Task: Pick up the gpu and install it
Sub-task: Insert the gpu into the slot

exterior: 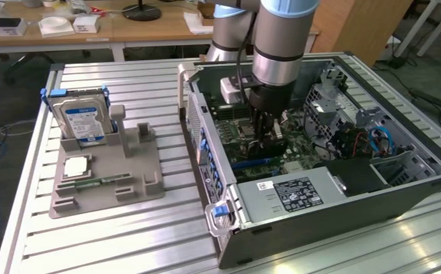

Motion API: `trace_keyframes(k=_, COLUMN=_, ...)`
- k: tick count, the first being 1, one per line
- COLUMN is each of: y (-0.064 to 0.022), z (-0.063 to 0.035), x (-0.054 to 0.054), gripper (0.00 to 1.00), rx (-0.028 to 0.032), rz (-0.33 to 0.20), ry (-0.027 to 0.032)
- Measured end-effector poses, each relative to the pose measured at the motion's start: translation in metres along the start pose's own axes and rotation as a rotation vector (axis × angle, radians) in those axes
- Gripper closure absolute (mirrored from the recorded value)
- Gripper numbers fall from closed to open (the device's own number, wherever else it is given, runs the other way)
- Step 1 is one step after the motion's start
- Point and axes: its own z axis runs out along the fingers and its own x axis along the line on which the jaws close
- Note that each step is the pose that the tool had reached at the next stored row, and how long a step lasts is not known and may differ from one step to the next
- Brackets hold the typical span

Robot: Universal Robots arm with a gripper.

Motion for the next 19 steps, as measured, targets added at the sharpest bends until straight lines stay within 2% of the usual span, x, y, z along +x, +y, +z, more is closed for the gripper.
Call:
trace_keyframes(k=12, y=0.0073, z=-0.0003, x=0.0012, gripper=0.74, rx=0.0002, rz=0.000, ry=0.0000)
trace_keyframes(k=19, y=0.0078, z=-0.0004, x=0.0012, gripper=0.74, rx=0.0000, rz=0.000, ry=0.0001)
